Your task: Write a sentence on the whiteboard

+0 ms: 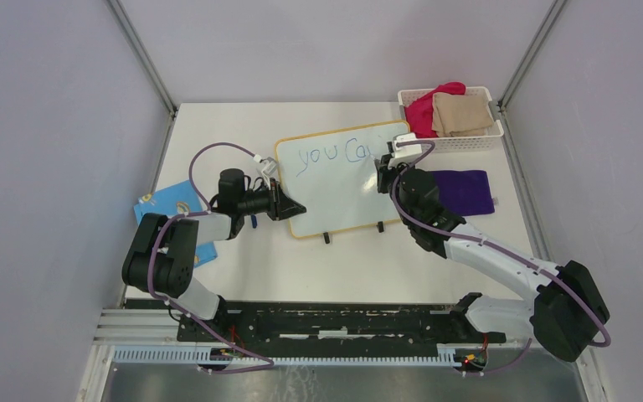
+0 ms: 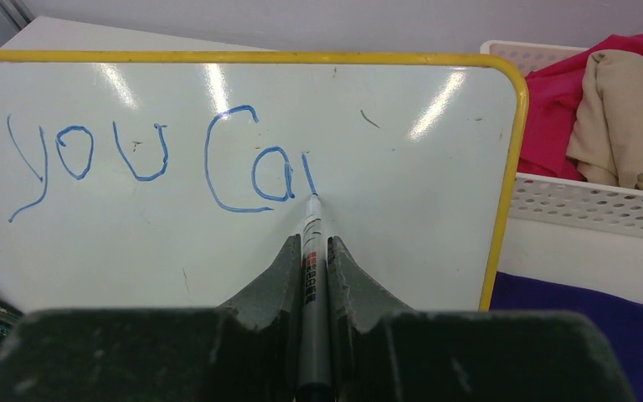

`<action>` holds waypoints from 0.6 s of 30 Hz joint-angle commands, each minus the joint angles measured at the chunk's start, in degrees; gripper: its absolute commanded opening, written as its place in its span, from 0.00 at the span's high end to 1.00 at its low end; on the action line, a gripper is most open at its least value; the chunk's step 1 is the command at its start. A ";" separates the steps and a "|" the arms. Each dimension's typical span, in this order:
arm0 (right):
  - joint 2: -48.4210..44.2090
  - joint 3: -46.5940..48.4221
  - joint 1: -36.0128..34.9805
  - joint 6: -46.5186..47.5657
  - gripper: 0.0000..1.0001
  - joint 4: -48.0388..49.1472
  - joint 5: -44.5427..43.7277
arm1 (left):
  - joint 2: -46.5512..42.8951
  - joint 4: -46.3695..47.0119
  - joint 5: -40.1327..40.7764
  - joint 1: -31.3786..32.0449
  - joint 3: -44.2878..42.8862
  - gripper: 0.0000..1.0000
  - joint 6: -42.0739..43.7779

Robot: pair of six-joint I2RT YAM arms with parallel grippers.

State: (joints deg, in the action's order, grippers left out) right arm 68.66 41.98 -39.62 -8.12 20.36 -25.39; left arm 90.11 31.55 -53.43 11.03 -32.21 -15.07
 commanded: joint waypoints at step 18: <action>2.82 7.32 0.80 1.09 1.00 -0.76 -0.27 | 0.75 -5.58 6.34 0.66 -0.23 0.98 4.59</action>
State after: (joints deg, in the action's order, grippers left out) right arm 70.85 46.33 -39.51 -7.68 18.65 -25.30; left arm 90.08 31.55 -53.23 11.14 -32.29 -15.07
